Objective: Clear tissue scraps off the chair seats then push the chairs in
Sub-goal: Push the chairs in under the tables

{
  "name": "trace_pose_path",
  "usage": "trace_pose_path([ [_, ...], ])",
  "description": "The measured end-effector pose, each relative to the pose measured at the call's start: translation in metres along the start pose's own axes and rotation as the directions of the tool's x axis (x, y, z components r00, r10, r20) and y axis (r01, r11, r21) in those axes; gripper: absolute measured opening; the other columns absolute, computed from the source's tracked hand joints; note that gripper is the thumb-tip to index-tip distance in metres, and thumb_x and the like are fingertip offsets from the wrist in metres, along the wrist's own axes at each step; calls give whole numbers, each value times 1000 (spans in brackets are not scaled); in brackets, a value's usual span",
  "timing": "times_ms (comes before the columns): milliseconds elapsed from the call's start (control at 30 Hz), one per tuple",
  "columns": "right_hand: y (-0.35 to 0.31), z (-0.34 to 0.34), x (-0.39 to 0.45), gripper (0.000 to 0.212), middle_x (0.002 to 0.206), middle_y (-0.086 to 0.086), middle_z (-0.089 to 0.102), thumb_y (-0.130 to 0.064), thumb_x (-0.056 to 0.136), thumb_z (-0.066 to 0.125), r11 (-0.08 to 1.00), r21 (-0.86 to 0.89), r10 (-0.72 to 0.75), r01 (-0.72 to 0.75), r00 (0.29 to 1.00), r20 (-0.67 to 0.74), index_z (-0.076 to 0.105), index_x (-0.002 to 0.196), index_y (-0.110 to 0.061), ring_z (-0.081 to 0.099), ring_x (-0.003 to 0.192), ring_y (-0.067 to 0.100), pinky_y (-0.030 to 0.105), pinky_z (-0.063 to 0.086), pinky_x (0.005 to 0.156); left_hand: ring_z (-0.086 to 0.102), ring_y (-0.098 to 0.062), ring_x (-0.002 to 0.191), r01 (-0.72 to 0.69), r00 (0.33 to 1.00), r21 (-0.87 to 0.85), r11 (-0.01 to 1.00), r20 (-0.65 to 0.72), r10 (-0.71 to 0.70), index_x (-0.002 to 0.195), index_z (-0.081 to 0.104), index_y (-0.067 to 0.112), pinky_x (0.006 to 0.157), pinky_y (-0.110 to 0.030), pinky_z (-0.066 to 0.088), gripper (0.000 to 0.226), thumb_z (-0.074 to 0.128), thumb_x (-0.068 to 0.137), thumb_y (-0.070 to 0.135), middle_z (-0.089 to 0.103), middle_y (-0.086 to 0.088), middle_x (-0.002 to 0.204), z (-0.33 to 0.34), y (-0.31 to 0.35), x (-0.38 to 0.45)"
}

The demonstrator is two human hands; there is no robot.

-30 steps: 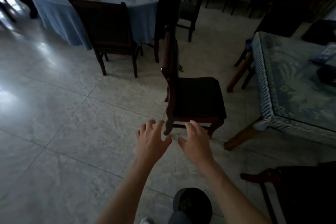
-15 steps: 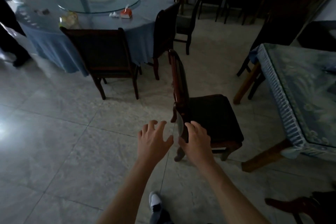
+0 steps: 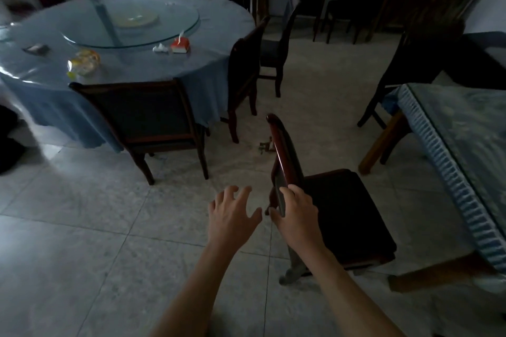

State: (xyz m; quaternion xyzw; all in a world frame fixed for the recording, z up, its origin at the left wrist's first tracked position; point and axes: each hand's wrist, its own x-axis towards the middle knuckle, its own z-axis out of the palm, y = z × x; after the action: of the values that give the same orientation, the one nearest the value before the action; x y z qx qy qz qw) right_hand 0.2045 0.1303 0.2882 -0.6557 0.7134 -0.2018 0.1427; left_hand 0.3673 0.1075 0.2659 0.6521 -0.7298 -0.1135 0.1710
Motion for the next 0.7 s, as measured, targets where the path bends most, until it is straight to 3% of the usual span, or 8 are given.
trace_pose_path([
  [400,-87,60,113,63,148,2,46,-44,88,67,979,-52,191,-196,979,-76,46,141,-19,40,138,20,39,37,111,49,-26,124,-199,978,37,979,75,196,138,46,33,99,-42,44,63,54,82,63,51,-1,135,-33,-107,151],
  [700,-66,40,143,58,152,1,38,-44,92,61,894,-26,437,-447,885,-163,43,143,-22,36,139,23,45,38,108,48,-27,125,-434,888,-44,900,147,435,137,43,34,100,-44,43,61,51,84,63,49,-1,138,-17,-61,227],
])
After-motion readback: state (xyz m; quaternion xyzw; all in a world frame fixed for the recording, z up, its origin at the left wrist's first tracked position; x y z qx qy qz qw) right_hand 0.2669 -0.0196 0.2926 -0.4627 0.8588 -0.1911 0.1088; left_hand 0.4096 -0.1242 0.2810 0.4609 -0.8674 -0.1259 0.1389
